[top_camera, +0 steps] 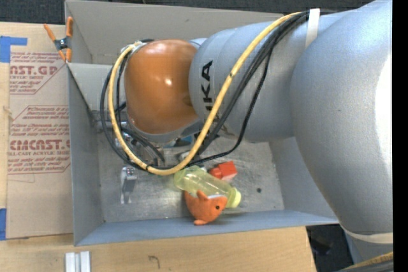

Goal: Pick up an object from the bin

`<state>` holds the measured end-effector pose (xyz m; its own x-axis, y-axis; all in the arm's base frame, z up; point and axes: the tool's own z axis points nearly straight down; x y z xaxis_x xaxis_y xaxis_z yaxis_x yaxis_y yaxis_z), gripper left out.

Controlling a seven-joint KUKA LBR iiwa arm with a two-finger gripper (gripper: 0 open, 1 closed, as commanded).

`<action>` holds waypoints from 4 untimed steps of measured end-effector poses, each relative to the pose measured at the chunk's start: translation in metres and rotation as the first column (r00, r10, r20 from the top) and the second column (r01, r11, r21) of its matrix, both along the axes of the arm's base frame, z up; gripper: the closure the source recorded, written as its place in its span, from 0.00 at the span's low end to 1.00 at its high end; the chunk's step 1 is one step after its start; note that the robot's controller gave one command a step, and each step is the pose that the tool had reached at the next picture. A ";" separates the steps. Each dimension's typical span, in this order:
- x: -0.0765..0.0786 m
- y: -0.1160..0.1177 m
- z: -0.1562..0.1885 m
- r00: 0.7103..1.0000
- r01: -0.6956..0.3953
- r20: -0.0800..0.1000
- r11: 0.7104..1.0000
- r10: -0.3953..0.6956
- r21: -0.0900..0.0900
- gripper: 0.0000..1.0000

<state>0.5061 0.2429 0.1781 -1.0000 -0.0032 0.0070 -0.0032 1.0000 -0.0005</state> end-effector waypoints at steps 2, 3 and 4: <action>0.004 -0.002 -0.030 0.997 -0.077 0.013 0.997 0.077 0.003 0.00; 0.011 -0.053 -0.046 0.989 -0.145 0.006 0.989 0.145 0.002 0.00; 0.009 -0.082 -0.061 0.959 -0.282 0.007 0.959 0.282 -0.002 0.00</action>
Offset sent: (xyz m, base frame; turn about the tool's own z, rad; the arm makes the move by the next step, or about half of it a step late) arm 0.0033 -0.0052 -0.0687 -0.1521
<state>0.5154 0.1608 0.1170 -0.9585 -0.2851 0.0000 -0.2851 0.9585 -0.0028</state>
